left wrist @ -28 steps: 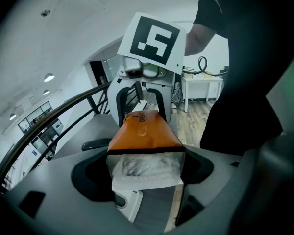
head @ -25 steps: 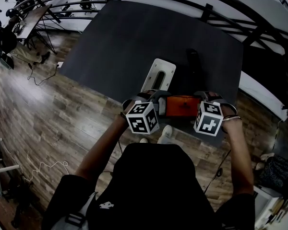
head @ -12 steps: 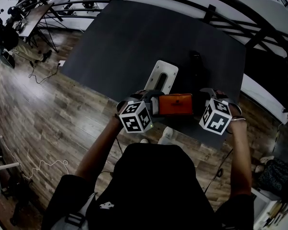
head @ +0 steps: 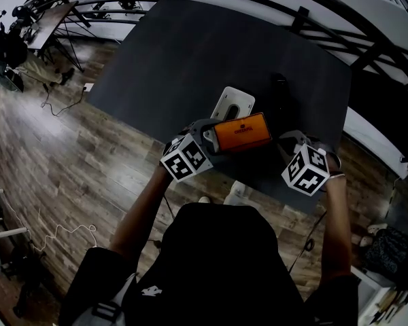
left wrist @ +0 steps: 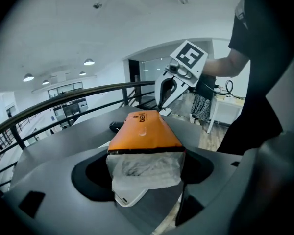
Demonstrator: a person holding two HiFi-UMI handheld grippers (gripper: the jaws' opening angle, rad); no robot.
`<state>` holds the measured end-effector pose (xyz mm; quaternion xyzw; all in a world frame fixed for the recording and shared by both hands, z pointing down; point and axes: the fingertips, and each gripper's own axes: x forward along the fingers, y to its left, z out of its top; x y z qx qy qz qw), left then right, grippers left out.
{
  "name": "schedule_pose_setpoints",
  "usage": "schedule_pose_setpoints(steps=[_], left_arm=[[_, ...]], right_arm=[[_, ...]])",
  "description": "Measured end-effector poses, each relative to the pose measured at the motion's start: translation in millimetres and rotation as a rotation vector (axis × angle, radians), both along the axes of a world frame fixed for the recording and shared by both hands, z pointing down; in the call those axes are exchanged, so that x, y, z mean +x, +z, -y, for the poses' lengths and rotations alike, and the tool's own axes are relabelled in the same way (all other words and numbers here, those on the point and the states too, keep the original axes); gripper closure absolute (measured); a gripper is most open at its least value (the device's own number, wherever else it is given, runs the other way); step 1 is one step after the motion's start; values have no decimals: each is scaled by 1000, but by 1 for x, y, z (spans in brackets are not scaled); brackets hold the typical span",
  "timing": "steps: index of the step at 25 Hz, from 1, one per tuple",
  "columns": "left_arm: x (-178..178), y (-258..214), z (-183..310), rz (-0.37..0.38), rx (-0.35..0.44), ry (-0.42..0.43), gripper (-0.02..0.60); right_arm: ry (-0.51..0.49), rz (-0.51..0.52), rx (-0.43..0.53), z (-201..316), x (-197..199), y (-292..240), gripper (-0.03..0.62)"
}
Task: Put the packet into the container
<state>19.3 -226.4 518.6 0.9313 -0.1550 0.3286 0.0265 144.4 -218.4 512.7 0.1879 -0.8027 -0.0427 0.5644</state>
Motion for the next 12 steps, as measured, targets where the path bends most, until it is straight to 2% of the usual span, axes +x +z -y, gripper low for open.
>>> schedule_pose_setpoints(steps=[5,9,12], left_arm=[[-4,14,14,-78,-70,-144,204],[-14,26,29,-38,-49,-282,204],[-15,32,35,-53,-54,-369,204]], right_arm=[[36,-12,-7,0,3,11,591],[48,-35,-24,-2,5,21,591],[48,-41,-31,-5,4,28,591]])
